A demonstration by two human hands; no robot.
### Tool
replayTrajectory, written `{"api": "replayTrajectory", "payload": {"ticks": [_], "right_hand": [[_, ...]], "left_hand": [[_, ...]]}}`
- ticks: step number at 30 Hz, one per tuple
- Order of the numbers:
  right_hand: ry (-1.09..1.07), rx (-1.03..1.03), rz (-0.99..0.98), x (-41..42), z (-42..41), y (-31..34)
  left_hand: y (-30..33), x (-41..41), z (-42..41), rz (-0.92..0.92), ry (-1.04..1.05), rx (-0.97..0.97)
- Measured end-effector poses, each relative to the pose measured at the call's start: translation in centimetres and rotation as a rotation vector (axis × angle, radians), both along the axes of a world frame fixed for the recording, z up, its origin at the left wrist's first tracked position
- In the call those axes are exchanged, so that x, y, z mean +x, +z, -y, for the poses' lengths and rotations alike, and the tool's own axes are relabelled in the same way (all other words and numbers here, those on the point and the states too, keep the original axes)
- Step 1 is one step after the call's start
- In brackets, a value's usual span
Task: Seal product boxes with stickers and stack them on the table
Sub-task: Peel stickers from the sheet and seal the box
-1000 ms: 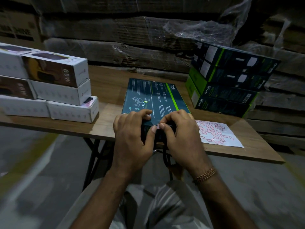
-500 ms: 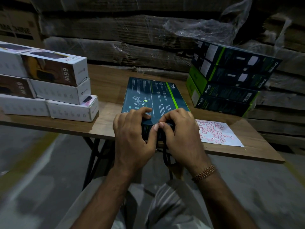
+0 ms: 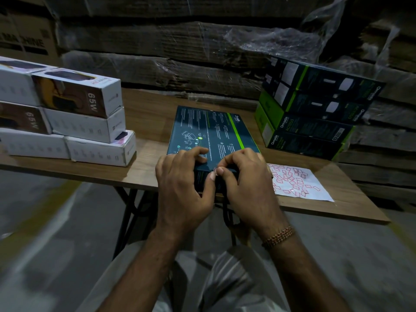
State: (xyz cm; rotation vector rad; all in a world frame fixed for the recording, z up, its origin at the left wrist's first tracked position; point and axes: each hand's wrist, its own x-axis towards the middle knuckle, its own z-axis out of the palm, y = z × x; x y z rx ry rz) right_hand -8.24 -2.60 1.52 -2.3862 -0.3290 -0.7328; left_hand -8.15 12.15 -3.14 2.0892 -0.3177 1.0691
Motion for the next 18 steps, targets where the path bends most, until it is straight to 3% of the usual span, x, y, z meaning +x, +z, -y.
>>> {"api": "replayTrajectory", "payload": {"ticks": [18], "right_hand": [[-0.044,-0.007,-0.033,-0.32,-0.41,0.27]], "left_hand": [[0.17,-0.15,0.08,-0.008,-0.01,-0.018]]}}
